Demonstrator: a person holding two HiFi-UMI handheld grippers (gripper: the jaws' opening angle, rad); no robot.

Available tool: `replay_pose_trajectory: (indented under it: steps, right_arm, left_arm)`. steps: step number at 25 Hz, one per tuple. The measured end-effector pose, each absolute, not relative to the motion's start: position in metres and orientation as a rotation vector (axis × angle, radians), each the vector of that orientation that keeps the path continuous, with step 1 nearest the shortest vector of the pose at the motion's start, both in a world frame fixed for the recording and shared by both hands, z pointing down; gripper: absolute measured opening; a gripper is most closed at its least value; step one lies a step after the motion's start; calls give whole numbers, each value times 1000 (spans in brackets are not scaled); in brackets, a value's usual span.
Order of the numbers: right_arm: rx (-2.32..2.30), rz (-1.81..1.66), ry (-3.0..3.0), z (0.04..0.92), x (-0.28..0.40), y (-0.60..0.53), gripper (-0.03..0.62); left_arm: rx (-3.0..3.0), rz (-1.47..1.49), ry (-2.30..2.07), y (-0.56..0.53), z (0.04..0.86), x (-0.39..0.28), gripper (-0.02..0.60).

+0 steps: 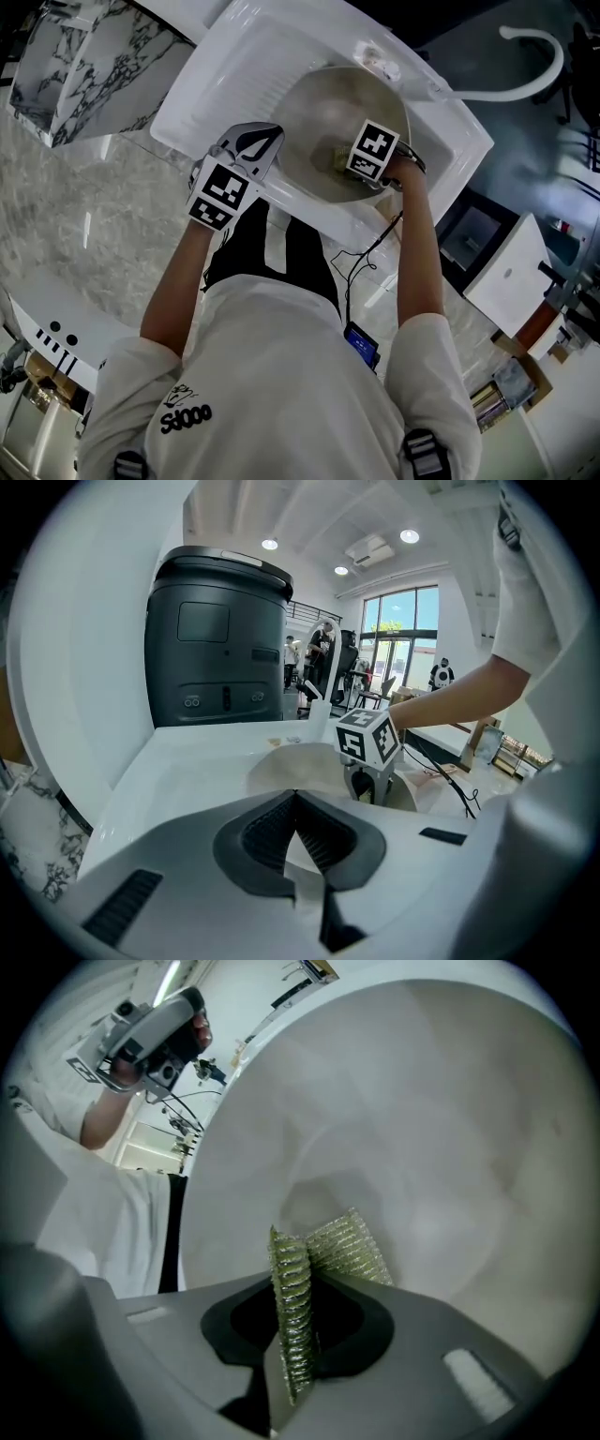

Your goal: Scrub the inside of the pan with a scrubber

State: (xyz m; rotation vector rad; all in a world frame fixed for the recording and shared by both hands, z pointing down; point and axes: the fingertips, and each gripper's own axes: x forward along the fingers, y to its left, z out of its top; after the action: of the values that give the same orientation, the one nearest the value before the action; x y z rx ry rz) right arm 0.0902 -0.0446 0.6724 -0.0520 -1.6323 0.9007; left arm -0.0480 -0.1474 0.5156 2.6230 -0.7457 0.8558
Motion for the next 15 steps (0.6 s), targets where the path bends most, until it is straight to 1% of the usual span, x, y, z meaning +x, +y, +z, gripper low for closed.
replay_pose_trajectory:
  steps: [8, 15]
  right_arm:
    - [149, 606, -1425, 677, 138, -101, 75]
    - [200, 370, -1328, 673, 155, -134, 75]
  left_arm:
    - [2612, 811, -745, -150, 513, -49, 5]
    - [2606, 805, -748, -148, 514, -52, 5]
